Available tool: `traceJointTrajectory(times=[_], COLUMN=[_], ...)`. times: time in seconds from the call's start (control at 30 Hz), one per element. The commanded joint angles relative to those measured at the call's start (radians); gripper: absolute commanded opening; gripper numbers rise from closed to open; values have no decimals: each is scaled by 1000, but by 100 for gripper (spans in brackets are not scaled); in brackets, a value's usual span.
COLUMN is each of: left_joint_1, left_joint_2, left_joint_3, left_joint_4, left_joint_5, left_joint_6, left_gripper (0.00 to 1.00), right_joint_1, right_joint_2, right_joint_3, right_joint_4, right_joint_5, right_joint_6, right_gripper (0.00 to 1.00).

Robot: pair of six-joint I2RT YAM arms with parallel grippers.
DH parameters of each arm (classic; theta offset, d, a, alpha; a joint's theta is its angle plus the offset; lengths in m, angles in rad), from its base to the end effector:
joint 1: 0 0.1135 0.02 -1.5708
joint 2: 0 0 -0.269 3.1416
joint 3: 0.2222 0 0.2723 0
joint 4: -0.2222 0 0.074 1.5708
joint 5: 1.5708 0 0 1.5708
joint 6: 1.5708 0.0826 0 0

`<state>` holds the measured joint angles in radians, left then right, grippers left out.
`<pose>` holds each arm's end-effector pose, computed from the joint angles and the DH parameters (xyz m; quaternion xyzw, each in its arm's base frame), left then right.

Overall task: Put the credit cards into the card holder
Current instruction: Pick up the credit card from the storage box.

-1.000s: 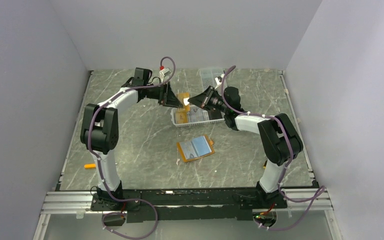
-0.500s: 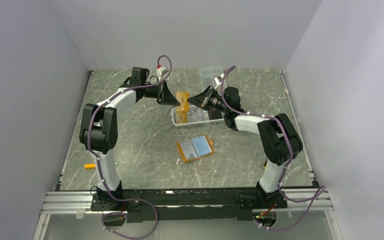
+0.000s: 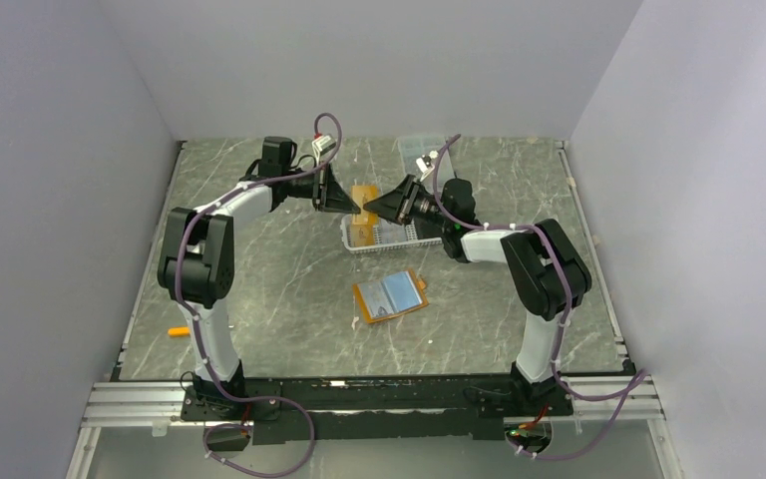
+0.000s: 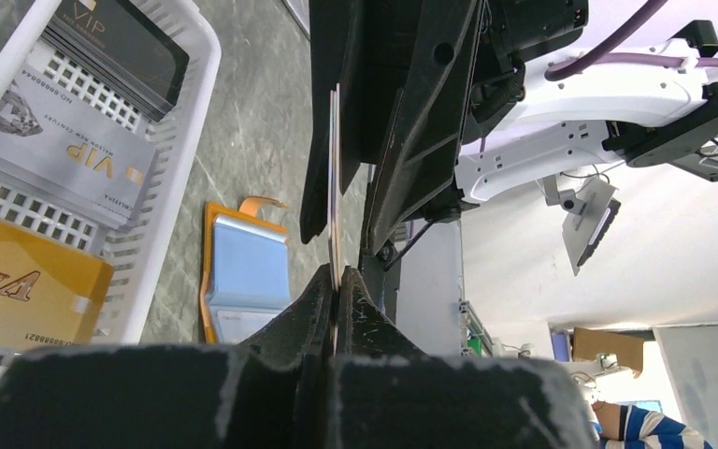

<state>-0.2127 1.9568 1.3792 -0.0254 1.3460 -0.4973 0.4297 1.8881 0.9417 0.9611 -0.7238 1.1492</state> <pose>0.4255 -0.1743 0.2155 0.1889 0.7263 -0.6438 0.1493 0.3806 0.2346 0.1907 -0.0049 0.7032 0.6479 0.2927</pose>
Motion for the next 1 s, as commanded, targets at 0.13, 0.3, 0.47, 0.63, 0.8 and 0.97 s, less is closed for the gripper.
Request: traceJointTrajectory(times=[0.13,0.3,0.47,0.63,0.8,0.97], left_joint_1=[-2,-2,-2,-2,-1,-1], left_joint_2=[-93,-96,-81,-92,-86,-88], left_joint_3=[-25,-7,36,-35,-109,-152], left_joint_4=[83,-20,-47,247,532,685], left_joint_5=[77,85,90,104,117,120], left_joint_6=[-44,41,40,-163,-379,-507], left_gripper=[12,54,56,53,40,34], right_joint_1=[4,4,5,17,19,14], right_joint_2=[-8,-35,-26,-26,-39,-68], right_joint_3=[40,11,12,30,19,-6], right_joint_4=[115,109,132,84,49,30], right_joint_5=[-26,-25,-64,-75,-52,13], right_joint_6=[28,11,33,4,-25,-44], right_gripper=[11,0,0,0,0,4])
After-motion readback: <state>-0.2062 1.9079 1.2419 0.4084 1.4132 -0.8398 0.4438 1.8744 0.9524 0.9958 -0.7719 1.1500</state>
